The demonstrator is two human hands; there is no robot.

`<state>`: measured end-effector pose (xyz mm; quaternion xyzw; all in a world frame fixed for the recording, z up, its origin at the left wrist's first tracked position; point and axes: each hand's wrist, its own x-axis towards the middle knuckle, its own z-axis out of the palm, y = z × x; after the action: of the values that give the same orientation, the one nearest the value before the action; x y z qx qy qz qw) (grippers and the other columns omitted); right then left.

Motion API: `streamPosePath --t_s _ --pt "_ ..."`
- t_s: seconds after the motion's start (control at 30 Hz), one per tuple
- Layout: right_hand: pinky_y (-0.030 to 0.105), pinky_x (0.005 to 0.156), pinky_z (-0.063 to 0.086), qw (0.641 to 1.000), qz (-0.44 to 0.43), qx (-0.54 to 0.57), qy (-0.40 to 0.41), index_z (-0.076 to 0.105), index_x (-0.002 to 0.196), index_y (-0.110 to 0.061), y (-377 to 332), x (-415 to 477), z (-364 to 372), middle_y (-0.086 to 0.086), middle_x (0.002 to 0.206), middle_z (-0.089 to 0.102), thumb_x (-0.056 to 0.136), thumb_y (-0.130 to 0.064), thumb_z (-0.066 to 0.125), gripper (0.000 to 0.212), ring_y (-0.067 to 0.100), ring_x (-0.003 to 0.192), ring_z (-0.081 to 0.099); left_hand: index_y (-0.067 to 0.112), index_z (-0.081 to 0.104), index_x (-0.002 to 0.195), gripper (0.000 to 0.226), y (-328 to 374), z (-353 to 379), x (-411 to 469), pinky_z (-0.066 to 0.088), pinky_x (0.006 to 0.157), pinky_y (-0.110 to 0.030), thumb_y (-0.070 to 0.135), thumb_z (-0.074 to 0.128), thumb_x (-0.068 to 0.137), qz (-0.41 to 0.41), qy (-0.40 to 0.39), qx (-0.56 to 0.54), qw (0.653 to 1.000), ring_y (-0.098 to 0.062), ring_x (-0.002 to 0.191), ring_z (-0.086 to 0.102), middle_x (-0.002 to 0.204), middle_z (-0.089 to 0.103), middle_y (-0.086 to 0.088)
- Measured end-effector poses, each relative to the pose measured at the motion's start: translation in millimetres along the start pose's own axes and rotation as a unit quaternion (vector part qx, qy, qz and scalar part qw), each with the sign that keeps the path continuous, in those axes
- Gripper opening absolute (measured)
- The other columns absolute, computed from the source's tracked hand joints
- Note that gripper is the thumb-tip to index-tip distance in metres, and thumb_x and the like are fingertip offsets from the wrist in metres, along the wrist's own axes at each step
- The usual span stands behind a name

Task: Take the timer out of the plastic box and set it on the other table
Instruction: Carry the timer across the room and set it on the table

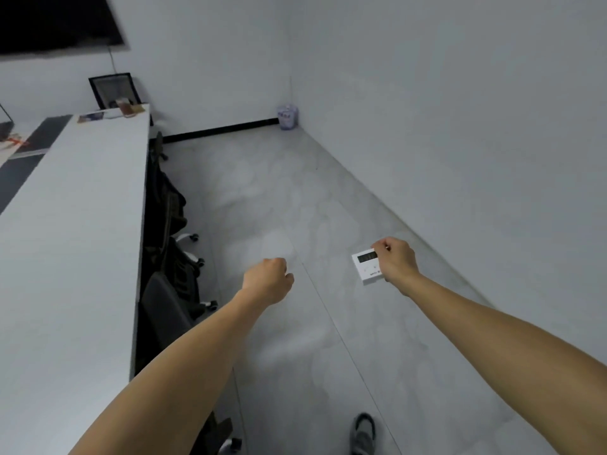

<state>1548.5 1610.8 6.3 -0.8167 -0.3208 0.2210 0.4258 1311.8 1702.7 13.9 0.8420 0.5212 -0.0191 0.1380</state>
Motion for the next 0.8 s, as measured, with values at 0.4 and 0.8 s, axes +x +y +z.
streamPosePath --t_s 0.4,0.8 --pt "0.038 0.064 0.053 0.997 -0.053 -0.02 -0.056 0.068 0.092 -0.01 -110.8 310.2 118.6 0.011 0.09 0.069 0.095 -0.021 0.049 0.022 0.032 0.077 0.065 0.012 0.059 0.114 0.032 -37.7 -66.8 277.7 0.04 0.073 -0.033 0.034 0.046 0.096 -0.088 0.038 -0.014 0.995 -0.034 0.103 0.06 0.114 0.064 -0.012" --pt "0.035 0.06 0.051 0.99 -0.075 -0.025 -0.117 0.069 0.095 -0.008 -224.3 517.5 304.5 0.008 0.085 0.066 0.094 -0.021 0.05 0.023 0.031 0.075 0.065 0.012 0.042 0.074 0.02 -170.2 -110.6 510.8 0.034 0.061 -0.032 0.025 0.047 0.089 -0.155 0.023 -0.035 0.987 -0.037 0.091 0.061 0.099 0.064 -0.018"
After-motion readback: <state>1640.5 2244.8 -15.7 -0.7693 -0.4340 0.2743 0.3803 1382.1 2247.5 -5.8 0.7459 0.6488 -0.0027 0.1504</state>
